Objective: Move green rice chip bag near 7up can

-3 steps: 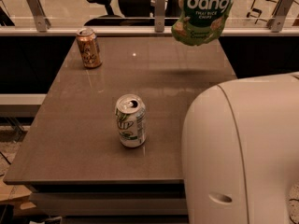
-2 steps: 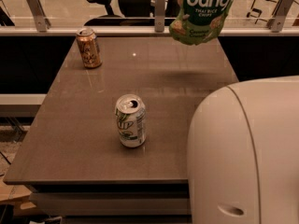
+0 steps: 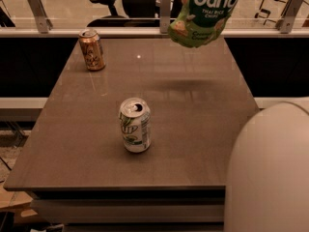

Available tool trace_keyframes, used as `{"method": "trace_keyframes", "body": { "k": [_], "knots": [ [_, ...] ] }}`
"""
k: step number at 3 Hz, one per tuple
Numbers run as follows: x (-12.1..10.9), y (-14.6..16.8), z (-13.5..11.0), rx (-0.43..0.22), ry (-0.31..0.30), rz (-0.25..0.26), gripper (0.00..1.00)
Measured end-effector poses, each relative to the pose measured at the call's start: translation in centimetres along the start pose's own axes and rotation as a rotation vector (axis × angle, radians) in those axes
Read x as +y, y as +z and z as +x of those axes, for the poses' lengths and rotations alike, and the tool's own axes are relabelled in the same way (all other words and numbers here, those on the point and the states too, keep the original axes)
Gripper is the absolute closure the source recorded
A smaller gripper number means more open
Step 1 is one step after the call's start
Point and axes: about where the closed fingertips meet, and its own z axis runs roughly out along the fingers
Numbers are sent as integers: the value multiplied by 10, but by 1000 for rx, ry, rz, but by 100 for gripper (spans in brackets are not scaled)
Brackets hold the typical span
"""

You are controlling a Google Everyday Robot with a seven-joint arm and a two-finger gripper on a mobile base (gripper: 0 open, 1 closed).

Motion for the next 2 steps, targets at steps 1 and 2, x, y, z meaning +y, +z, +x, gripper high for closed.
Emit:
{"method": "trace_keyframes", "body": {
  "k": [1, 2],
  "knots": [
    [14, -11, 1, -39, -28, -5, 100],
    [31, -24, 4, -18, -13, -24, 100]
  ]
}}
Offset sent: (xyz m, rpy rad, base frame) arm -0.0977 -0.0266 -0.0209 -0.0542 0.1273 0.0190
